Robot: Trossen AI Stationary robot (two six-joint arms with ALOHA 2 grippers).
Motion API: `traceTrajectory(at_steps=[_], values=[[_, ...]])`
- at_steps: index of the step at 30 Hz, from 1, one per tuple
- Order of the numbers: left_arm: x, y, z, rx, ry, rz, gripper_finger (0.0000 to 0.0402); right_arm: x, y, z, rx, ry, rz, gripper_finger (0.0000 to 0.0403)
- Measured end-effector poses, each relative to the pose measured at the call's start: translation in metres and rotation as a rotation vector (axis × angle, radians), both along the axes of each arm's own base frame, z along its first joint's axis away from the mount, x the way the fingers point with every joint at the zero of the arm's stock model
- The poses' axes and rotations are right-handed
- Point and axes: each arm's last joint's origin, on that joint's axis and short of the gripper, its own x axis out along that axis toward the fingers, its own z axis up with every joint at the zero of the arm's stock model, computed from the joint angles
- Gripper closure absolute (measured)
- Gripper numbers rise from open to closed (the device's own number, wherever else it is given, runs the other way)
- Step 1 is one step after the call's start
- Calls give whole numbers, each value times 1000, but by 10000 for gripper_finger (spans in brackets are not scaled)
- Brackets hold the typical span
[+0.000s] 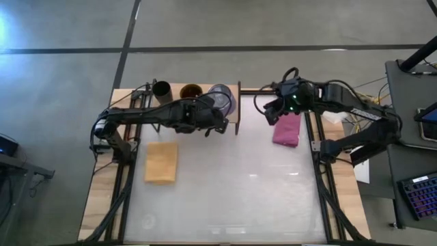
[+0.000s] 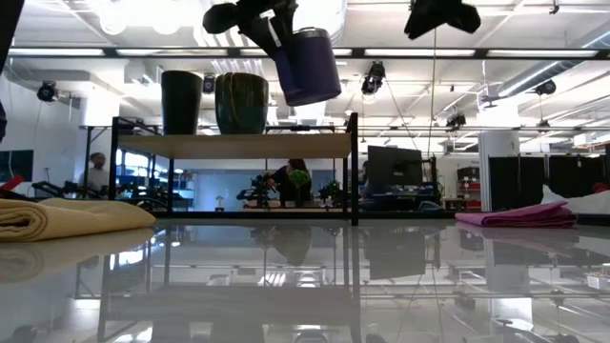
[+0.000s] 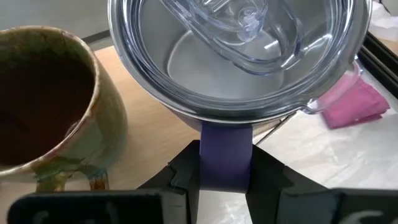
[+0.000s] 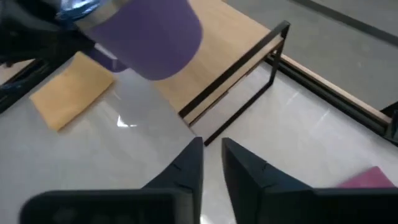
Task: Stack small to large cups/mugs on shelf
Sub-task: Put the purple mug on the shelf
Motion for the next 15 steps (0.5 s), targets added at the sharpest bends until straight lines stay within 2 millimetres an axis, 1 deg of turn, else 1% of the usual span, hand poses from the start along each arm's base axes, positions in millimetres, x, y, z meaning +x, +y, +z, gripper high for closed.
traceTrajectory(at_steps=[5, 10, 15], values=[[1, 1, 0, 8, 8, -18, 330, 5, -16, -11, 27, -41, 7, 389], [0, 3, 0, 11, 18, -25, 330, 9, -31, -26, 58, -76, 2, 394], [1, 4, 0, 8, 20, -28, 330, 8, -42, -41, 79, -62, -29, 394]])
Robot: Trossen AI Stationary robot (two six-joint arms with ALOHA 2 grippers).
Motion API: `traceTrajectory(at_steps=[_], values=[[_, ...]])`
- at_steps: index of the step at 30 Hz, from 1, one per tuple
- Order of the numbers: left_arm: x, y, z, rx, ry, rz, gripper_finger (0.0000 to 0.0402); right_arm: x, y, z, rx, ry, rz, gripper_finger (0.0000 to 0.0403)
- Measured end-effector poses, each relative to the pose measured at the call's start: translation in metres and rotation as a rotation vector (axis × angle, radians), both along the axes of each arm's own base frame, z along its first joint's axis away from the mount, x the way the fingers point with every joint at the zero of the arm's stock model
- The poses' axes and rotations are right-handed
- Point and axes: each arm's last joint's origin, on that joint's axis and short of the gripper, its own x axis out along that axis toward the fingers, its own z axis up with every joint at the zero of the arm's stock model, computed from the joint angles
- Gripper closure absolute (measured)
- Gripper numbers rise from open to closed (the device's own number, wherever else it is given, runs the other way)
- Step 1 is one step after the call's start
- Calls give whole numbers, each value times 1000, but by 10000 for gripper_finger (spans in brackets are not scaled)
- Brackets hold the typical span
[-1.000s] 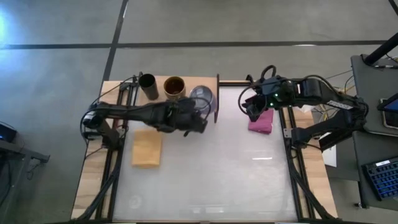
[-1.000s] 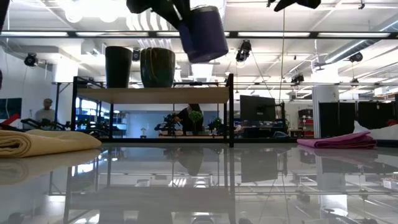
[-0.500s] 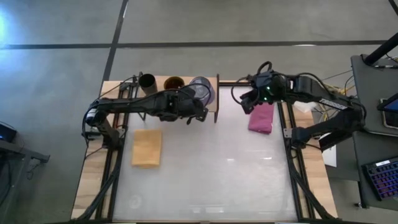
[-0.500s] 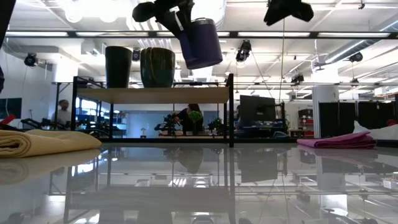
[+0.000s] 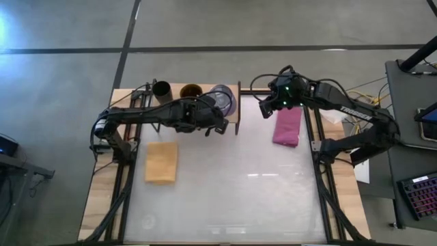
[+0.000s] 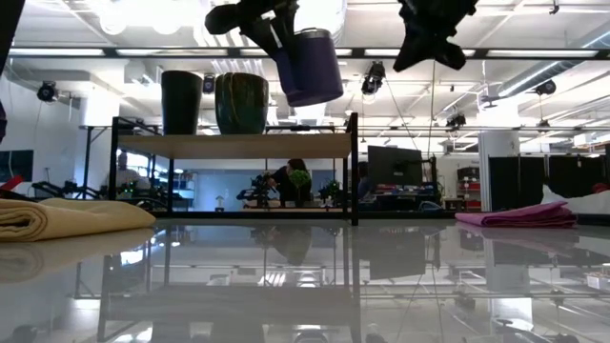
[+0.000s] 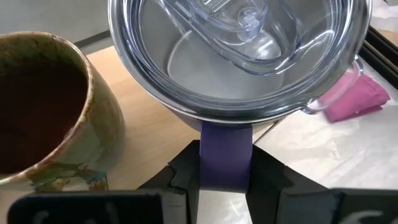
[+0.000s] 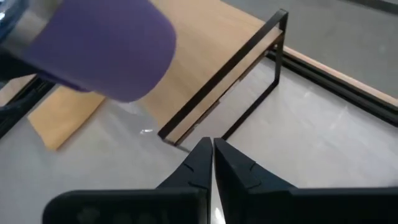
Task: Stack small to large cups/mugs on shelf
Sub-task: Put the purple mug on the shelf
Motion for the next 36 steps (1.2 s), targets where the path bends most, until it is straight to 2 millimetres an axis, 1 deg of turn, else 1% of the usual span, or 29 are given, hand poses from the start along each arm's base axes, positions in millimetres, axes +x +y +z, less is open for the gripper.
traceTrajectory(at_steps=[3, 5, 9, 15, 21, 27, 36], values=[[0, 1, 0, -13, 1, -6, 330, 1, -4, -7, 13, -9, 0, 394], [0, 2, -1, -15, 4, -7, 330, 3, -5, -10, 41, -33, 31, 394], [0, 3, -1, -15, 6, -7, 330, 9, -6, -11, 78, -100, 77, 394], [0, 3, -1, -11, 13, -15, 330, 22, -11, -12, 71, -160, 85, 394], [0, 3, -1, -13, 16, -17, 329, 37, -12, -19, 106, -182, 125, 394], [0, 4, -3, -13, 22, -15, 325, 44, -13, -19, 94, -221, 132, 394], [-1, 8, -3, -9, 27, -8, 326, 47, -11, -15, 101, -271, 153, 394]])
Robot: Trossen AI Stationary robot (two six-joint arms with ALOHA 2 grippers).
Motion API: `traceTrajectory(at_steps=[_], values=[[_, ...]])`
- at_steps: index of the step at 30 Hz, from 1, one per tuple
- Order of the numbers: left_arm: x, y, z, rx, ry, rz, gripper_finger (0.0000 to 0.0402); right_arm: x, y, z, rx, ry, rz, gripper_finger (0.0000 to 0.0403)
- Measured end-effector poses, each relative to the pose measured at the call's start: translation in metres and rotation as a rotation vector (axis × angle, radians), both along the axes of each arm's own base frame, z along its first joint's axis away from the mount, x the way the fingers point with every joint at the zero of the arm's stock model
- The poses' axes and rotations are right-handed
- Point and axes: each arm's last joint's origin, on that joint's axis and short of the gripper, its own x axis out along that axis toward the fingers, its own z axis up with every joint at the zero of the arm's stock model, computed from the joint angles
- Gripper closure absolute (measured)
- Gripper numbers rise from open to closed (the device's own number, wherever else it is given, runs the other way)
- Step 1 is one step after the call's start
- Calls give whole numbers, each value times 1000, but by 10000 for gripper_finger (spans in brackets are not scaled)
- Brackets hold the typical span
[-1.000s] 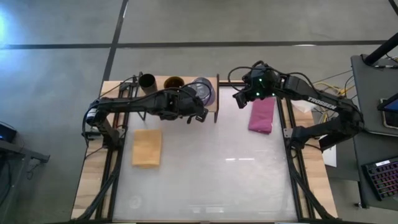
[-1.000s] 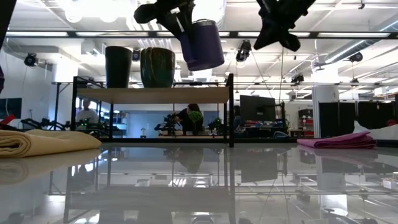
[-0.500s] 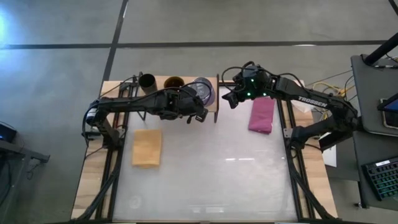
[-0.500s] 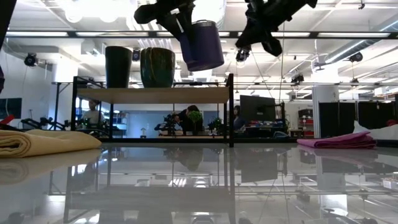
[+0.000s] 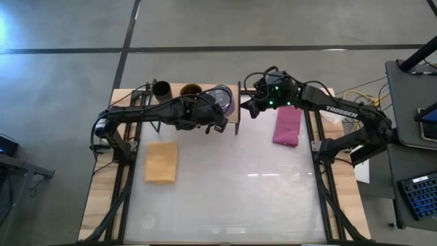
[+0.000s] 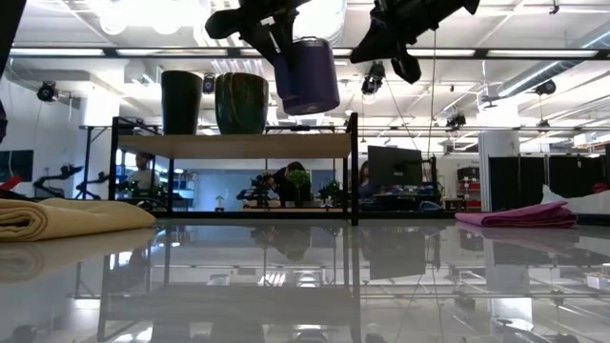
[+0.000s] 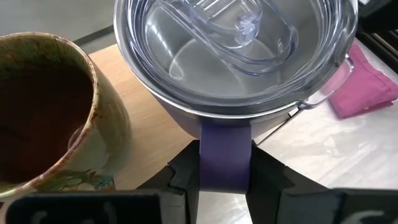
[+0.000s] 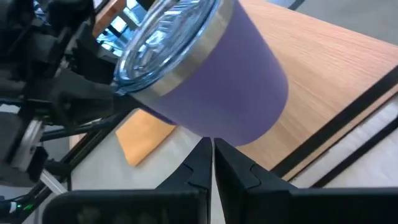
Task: Stack small to large cups/mugs on shelf
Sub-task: Put the purple mug on the shelf
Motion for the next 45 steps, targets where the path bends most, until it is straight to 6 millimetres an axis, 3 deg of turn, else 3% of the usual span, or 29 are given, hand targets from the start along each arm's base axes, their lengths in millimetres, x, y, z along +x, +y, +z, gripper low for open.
traceTrajectory(at_steps=[12, 23, 45], values=[[0, 1, 0, -9, -2, -3, 325, 0, 1, 0, -15, 3, 1, 394], [17, -1, -14, -28, 10, -35, 324, -1, 1, -1, -18, 21, 7, 394], [19, 1, -24, -35, 81, -41, 324, 3, 0, -6, -12, 42, 9, 394]])
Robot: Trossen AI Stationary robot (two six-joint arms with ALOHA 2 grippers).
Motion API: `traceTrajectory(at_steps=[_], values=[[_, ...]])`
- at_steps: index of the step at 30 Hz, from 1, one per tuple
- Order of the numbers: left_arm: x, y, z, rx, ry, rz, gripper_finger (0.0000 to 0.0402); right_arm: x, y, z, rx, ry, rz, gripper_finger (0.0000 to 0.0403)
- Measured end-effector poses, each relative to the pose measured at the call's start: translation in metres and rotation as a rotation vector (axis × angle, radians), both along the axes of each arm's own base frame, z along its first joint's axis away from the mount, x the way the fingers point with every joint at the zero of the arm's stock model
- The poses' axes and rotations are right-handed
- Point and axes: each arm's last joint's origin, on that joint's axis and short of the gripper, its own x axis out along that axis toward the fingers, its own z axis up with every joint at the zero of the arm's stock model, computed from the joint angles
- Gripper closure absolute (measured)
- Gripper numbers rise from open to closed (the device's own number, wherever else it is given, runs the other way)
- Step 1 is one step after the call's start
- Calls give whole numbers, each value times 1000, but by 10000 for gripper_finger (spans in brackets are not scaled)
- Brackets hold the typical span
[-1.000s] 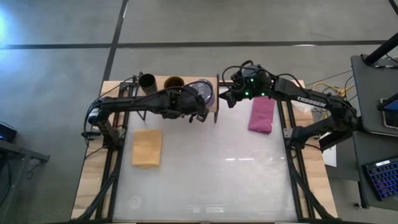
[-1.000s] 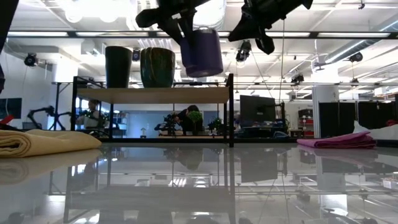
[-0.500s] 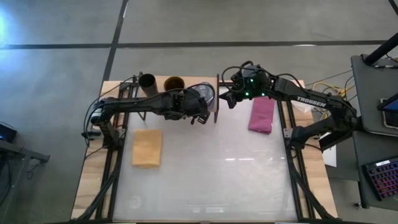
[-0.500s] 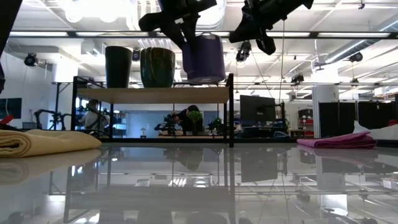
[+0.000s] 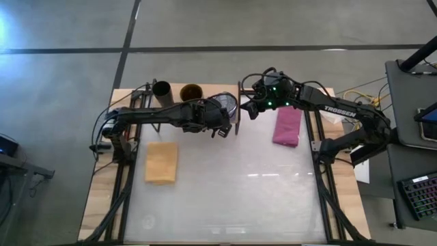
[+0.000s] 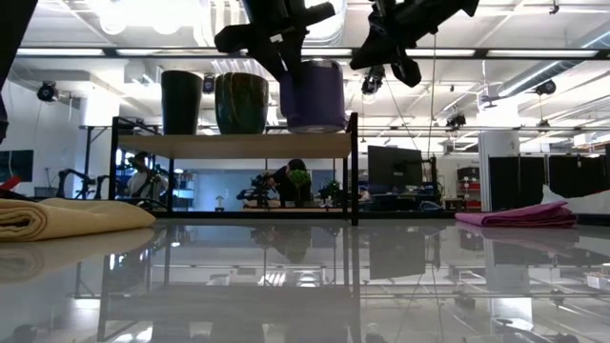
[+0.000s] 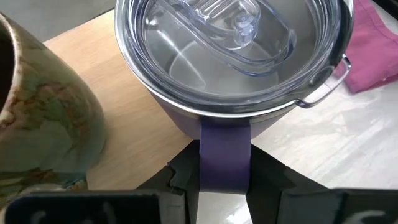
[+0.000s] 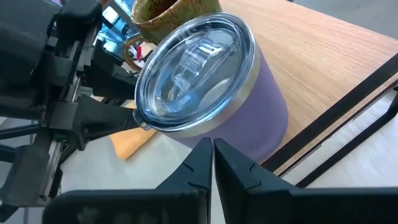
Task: Stack small to large cups/mugs on shelf
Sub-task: Put the purple mug on the shelf
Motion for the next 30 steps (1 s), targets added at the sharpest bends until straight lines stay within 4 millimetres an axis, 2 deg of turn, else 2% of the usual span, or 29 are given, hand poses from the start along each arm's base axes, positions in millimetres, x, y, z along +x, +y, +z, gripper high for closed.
traceTrajectory(at_steps=[18, 30], values=[[2, 1, 0, 7, -14, 9, 323, 0, 0, -1, -27, 11, 25, 394], [3, 3, 3, 15, -40, 17, 294, 0, 1, -1, -25, 11, 31, 394]])
